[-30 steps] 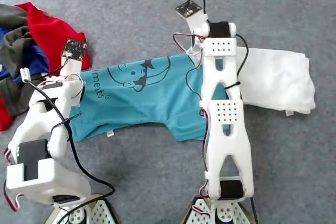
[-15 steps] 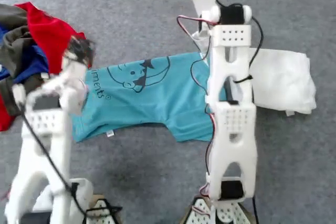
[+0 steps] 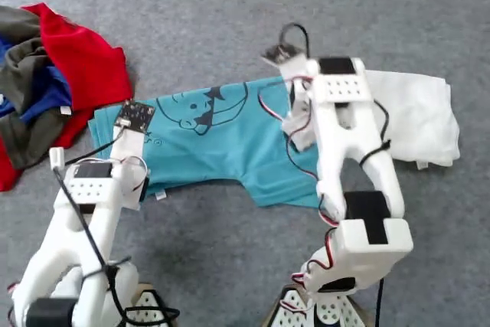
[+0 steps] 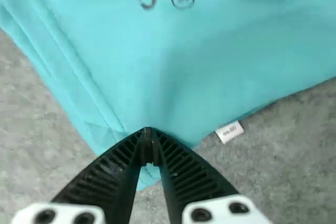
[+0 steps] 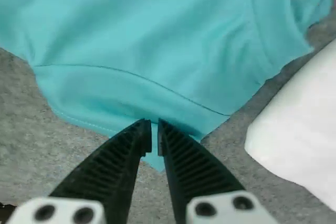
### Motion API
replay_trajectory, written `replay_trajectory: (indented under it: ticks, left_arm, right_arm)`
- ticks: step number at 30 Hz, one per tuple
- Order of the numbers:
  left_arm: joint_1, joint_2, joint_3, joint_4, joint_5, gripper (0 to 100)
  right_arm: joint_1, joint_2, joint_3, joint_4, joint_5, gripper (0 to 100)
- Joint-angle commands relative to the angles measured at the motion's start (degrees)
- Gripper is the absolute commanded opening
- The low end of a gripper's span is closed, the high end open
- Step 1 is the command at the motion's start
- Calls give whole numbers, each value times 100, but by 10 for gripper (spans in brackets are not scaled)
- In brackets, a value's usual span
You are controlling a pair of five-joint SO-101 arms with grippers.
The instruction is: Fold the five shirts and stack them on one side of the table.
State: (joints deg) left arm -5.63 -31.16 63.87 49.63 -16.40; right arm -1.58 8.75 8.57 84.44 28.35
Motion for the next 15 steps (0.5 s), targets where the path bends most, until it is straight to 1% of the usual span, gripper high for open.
replay_trajectory:
  ticks: [1, 4, 7, 11, 15]
  left_arm:
    - [4, 422, -127, -70, -88, 29]
    - [40, 668, -347, 88, -290, 29]
    - [4, 791, -391, 97, -527, 29]
    - [-321, 774, -435, 70, -1064, 29]
    - [-664, 809, -699, 62, -1459, 29]
  right_arm:
    - [220, -321, 673, -607, 193, 35]
    - [316, -321, 1068, -1046, 308, 35]
    - [404, -321, 1297, -1222, 378, 35]
    - [642, -171, 1552, -1538, 457, 35]
    - [941, 426, 1622, -1688, 571, 35]
